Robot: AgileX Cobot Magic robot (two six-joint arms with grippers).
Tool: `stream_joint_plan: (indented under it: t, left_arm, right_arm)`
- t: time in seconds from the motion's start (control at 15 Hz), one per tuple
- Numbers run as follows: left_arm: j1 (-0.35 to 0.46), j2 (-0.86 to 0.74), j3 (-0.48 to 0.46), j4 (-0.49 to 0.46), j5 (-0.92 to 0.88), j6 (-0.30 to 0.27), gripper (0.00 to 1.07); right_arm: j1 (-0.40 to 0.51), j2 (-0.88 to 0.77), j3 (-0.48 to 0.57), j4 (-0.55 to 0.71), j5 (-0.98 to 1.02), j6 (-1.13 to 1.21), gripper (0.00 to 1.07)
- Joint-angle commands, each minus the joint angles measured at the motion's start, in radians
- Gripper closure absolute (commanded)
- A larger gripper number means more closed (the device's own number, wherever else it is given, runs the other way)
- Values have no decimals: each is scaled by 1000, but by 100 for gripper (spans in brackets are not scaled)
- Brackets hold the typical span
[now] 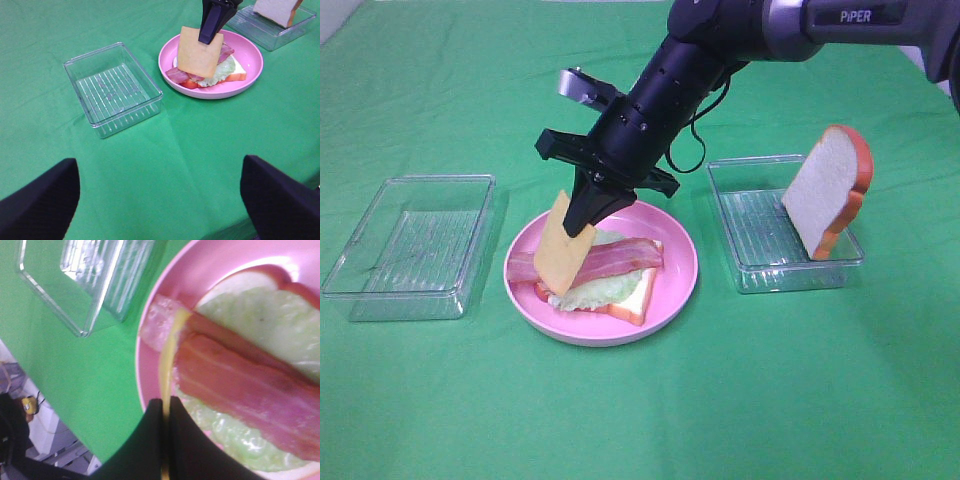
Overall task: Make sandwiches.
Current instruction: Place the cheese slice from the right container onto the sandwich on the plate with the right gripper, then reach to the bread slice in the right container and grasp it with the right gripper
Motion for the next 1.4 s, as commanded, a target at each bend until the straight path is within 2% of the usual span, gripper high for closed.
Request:
stream_joint_plan:
  t: [0.07, 0.13, 0.27, 0.33, 0.4, 0.67, 0.73, 1.0, 1.13, 1.2, 1.4]
  left_arm:
    - [-2, -22, 2, -8, -10, 0, 24]
    - [-2, -22, 2, -8, -10, 0, 24]
    - [-2, -22, 2, -8, -10, 0, 24]
    - [-2, -22, 2, -8, -10, 0, 24]
    - [-2, -22, 2, -8, -10, 0, 24]
    - [-2, -22, 2, -8, -10, 0, 24]
    - [-2, -22, 2, -8, -10, 0, 24]
    - [-2, -22, 2, -8, -10, 0, 24]
    - [-2, -22, 2, -8, -10, 0, 24]
    - [-2, -22, 2, -8, -10, 0, 24]
    - [-2, -22, 2, -8, -10, 0, 24]
  right_arm:
    - [-2, 0, 4, -71, -25, 54, 107]
    - [-2, 0, 4, -83, -28, 56, 107]
    - [-2, 0, 4, -104, -28, 73, 99]
    - [-2, 0, 4, -135, -32, 91, 90]
    - [-2, 0, 4, -160, -32, 107, 75]
    - [-2, -1, 1, -261, -27, 178, 46]
    - [-2, -20, 1, -350, 2, 247, 41]
    - [-20, -117, 1, -550, 19, 313, 41]
    - [-63, -159, 1, -626, 31, 355, 41]
    - [-128, -213, 1, -675, 52, 366, 38]
    - [-203, -276, 1, -699, 75, 370, 30]
